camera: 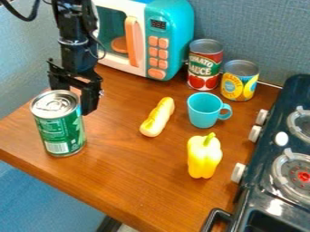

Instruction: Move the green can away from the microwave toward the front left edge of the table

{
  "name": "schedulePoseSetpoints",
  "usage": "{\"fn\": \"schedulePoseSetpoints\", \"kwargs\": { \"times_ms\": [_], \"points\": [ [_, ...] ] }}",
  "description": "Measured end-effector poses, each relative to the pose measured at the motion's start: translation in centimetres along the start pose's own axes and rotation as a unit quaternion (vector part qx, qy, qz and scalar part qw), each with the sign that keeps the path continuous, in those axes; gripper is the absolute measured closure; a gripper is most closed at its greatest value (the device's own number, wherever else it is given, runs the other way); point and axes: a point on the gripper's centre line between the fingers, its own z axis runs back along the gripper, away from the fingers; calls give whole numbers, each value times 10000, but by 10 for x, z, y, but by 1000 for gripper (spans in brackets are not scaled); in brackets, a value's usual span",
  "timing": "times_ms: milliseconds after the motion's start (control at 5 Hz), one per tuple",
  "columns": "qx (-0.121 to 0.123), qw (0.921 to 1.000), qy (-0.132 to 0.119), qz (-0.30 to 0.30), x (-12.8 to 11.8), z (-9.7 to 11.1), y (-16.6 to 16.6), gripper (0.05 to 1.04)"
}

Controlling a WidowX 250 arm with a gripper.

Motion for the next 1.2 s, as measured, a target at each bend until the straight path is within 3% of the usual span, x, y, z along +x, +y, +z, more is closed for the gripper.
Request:
{"fn": "schedulePoseSetpoints", "kwargs": {
  "times_ms": [400,600,800,1000,1200],
  "points": [
    [-107,9998,-178,-18,5,13,0,82],
    [-220,9963,-829,-13,33,46,1,82],
    [-230,9928,-1153,-205,62,69,-3,82],
    [-261,9916,-1132,-560,69,74,-33,82],
    [-398,9919,-929,-765,69,69,-63,82]
  ]
}}
